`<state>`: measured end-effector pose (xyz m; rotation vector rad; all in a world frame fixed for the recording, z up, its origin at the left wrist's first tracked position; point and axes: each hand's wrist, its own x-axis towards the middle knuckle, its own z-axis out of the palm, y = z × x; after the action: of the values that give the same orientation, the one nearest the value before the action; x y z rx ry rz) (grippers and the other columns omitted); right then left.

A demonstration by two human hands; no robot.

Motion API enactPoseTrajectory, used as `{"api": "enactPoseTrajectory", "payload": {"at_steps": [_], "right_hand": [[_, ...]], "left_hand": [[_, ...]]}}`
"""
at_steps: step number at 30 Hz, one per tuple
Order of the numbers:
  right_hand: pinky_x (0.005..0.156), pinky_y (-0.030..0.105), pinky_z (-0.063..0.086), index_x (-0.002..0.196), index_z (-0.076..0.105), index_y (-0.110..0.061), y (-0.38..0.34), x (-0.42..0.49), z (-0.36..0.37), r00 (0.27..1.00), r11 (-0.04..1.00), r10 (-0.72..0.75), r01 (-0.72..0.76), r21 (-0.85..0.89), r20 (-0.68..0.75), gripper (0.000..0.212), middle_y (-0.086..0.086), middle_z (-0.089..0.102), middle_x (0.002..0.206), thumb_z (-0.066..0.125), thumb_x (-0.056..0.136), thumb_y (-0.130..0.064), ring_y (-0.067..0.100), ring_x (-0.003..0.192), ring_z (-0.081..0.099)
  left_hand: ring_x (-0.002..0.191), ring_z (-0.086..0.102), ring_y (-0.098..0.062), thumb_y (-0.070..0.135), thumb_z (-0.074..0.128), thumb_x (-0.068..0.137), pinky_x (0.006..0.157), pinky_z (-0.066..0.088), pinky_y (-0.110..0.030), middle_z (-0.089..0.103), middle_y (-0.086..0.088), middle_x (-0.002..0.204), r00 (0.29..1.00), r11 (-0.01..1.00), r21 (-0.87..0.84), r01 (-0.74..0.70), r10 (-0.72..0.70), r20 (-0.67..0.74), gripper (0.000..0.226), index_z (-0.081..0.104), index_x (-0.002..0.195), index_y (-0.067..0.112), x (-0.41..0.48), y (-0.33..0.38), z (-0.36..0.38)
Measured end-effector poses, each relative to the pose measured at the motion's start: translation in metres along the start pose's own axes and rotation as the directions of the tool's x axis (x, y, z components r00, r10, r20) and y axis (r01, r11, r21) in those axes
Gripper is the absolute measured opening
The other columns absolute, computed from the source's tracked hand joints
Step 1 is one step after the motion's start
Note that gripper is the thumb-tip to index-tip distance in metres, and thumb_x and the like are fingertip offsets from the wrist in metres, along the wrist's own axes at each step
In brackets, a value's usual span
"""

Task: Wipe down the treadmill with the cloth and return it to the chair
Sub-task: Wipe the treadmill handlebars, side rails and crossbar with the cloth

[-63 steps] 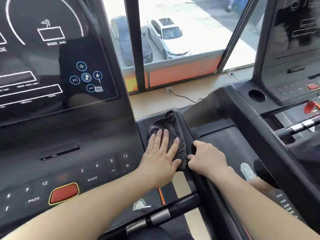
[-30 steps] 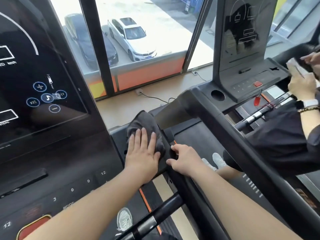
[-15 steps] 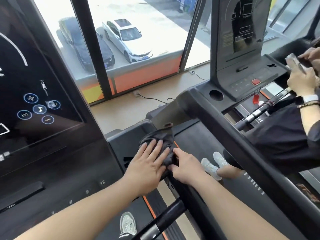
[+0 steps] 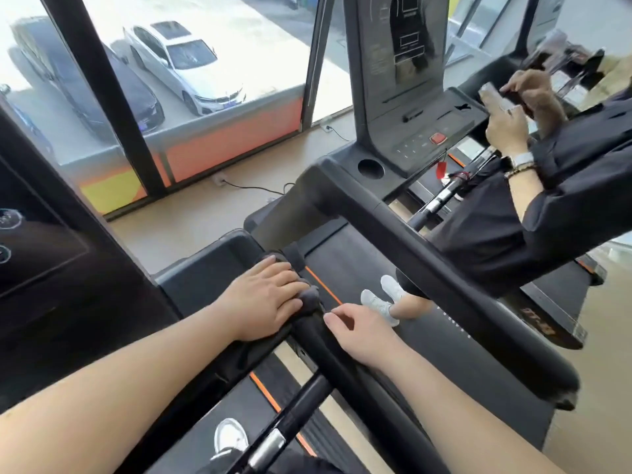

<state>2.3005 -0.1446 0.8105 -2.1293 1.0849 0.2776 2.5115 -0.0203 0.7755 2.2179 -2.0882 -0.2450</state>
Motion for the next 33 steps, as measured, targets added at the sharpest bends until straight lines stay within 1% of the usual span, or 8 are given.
{"api": "enactPoseTrajectory", "payload": {"at_steps": [4,7,10,14,16,22,28,33], "right_hand": [[0.091,0.033,0.052,0.1,0.071,-0.03,0.013,-0.014,0.004,0.999,0.998,0.038,-0.037,0.054,-0.021,0.027,-0.018,0.067,0.084,0.057,0.094,-0.053,0.005,0.088,0.063],[0.088,0.033,0.053,0.092,0.069,-0.029,0.016,-0.021,0.009,0.999,0.996,0.039,-0.036,0.076,-0.038,0.021,-0.015,0.067,0.081,0.059,0.094,-0.048,0.002,0.08,0.061],[0.091,0.032,0.052,0.103,0.07,-0.028,0.019,-0.026,0.012,0.998,0.997,0.04,-0.036,0.07,-0.047,0.03,-0.016,0.068,0.093,0.061,0.091,-0.054,0.004,0.089,0.062],[0.098,0.031,0.05,0.126,0.063,-0.031,0.024,-0.043,0.009,0.994,0.995,0.103,-0.102,0.008,-0.037,0.057,-0.019,0.063,0.116,0.059,0.085,-0.07,0.003,0.108,0.06],[0.099,0.032,0.049,0.132,0.058,-0.035,0.029,-0.054,0.008,0.989,0.986,0.142,-0.145,-0.088,-0.038,0.07,-0.022,0.059,0.127,0.053,0.08,-0.08,0.003,0.118,0.058],[0.098,0.031,0.049,0.13,0.057,-0.04,0.046,-0.079,0.017,0.984,0.982,0.173,-0.175,-0.072,-0.032,0.085,-0.026,0.056,0.12,0.06,0.062,-0.091,-0.001,0.114,0.055],[0.102,0.034,0.048,0.149,0.042,-0.035,0.064,-0.094,0.024,0.983,0.984,0.15,-0.159,-0.085,-0.106,0.112,-0.027,0.045,0.136,0.065,0.054,-0.091,-0.001,0.131,0.046],[0.102,0.032,0.047,0.149,0.042,-0.034,0.092,-0.115,0.023,0.987,0.988,0.114,-0.125,-0.087,-0.116,0.114,-0.026,0.046,0.133,0.068,0.053,-0.088,-0.002,0.131,0.046]], "left_hand": [[0.135,0.043,-0.025,0.048,0.022,0.104,0.125,0.008,-0.042,0.064,0.006,0.128,0.959,0.96,0.012,0.28,-0.279,-0.056,0.053,0.067,0.124,0.027,0.014,0.016,-0.002],[0.136,0.044,-0.028,0.044,0.034,0.104,0.125,0.012,-0.044,0.063,0.005,0.132,0.996,0.997,-0.051,0.054,-0.057,-0.072,0.044,0.065,0.129,0.025,-0.01,0.059,0.012],[0.141,0.043,-0.021,0.049,0.032,0.105,0.124,0.013,-0.04,0.057,0.01,0.141,0.994,0.994,-0.004,-0.108,0.108,-0.028,0.046,0.056,0.141,0.033,-0.01,0.032,0.003],[0.153,0.021,-0.021,0.05,0.02,0.107,0.127,0.0,-0.041,0.043,0.006,0.157,0.955,0.955,0.01,0.295,-0.295,-0.016,0.052,0.045,0.15,0.034,0.011,-0.009,-0.004],[0.154,0.016,-0.027,0.047,0.02,0.106,0.127,0.003,-0.047,0.039,0.004,0.16,0.92,0.921,-0.011,0.389,-0.389,-0.049,0.052,0.045,0.149,0.032,0.01,0.012,0.002],[0.139,0.044,-0.027,0.045,0.037,0.104,0.12,0.028,-0.046,0.055,0.003,0.146,0.993,0.994,0.014,-0.108,0.108,-0.038,0.045,0.054,0.143,0.031,-0.023,0.043,0.01],[0.13,0.045,-0.028,0.044,0.022,0.102,0.122,0.015,-0.048,0.067,0.003,0.124,0.945,0.95,0.017,0.311,-0.307,-0.112,0.053,0.069,0.118,0.026,0.018,0.04,0.013],[0.145,0.039,-0.028,0.042,0.039,0.104,0.123,0.021,-0.051,0.053,0.006,0.149,0.986,0.984,-0.096,-0.149,0.14,-0.094,0.043,0.056,0.143,0.031,-0.037,0.123,0.04]]}}
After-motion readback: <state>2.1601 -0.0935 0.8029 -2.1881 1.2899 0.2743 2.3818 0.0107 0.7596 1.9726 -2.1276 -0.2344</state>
